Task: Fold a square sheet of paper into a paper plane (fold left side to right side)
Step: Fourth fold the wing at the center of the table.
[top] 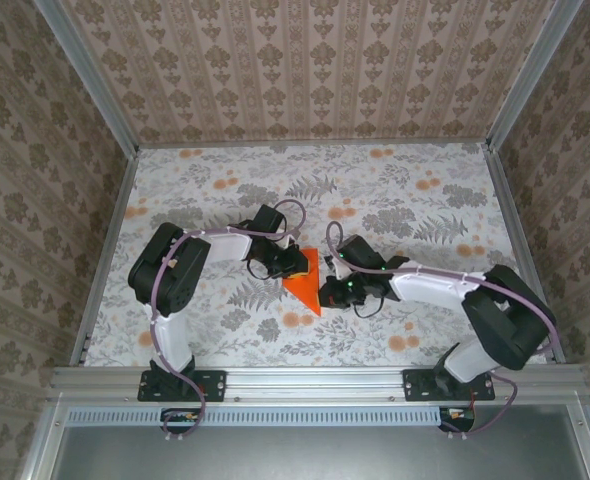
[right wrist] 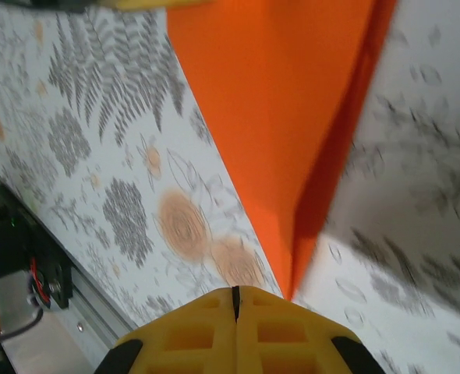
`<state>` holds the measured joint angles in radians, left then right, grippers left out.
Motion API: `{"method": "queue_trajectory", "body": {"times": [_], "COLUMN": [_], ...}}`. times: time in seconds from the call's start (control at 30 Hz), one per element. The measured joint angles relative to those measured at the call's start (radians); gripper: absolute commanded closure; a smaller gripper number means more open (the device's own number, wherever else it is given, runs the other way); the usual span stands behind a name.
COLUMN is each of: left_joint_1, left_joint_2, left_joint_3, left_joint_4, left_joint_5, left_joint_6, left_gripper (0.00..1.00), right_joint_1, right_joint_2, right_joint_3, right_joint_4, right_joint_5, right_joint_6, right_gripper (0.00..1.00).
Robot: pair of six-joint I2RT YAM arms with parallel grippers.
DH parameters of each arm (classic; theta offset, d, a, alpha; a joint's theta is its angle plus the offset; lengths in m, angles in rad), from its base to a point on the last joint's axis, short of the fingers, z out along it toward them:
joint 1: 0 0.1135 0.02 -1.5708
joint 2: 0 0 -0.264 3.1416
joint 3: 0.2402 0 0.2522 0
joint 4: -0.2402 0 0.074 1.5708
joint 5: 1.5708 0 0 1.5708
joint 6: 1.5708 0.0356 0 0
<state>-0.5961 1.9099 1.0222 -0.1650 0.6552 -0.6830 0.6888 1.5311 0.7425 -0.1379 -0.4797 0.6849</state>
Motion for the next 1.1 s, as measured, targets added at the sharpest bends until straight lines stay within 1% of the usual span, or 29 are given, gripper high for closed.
{"method": "queue_trajectory", "body": {"times": [0.13,0.27,0.57,0.73,0.83,0.9,0.97,1.1], "left_joint_1": [-0.001,-0.001,-0.001,-0.002,-0.004,-0.004,-0.003,-0.003], "left_joint_2": [0.0,-0.001,-0.003,-0.012,-0.027,-0.046,-0.071,-0.108], "left_joint_3": [0.0,0.0,0.0,0.0,-0.006,-0.02,-0.037,-0.071], "left_joint_4": [0.0,0.0,-0.003,-0.008,-0.005,0.005,0.018,0.065], "left_joint_5": [0.0,-0.001,-0.003,-0.01,-0.03,-0.042,-0.047,-0.028], "left_joint_6": [0.0,0.0,0.0,0.008,0.011,0.014,0.019,0.031], "left_gripper": [0.84,0.84,0.84,0.78,0.78,0.79,0.83,0.88], "right_joint_1": [0.0,0.0,0.0,-0.001,-0.001,-0.002,-0.002,-0.002], "right_joint_2": [0.089,0.14,0.183,0.183,0.183,0.183,0.185,0.19], "right_joint_3": [0.052,0.063,0.063,0.06,0.057,0.056,0.056,0.061], "right_joint_4": [0.055,0.057,0.043,0.043,0.044,0.045,0.044,0.037], "right_joint_5": [0.001,0.014,0.05,0.051,0.051,0.051,0.05,0.049], "right_joint_6": [0.009,0.011,0.011,0.011,0.011,0.011,0.009,0.003], "right_gripper": [0.99,1.0,1.0,1.0,1.0,1.0,1.0,1.0]}}
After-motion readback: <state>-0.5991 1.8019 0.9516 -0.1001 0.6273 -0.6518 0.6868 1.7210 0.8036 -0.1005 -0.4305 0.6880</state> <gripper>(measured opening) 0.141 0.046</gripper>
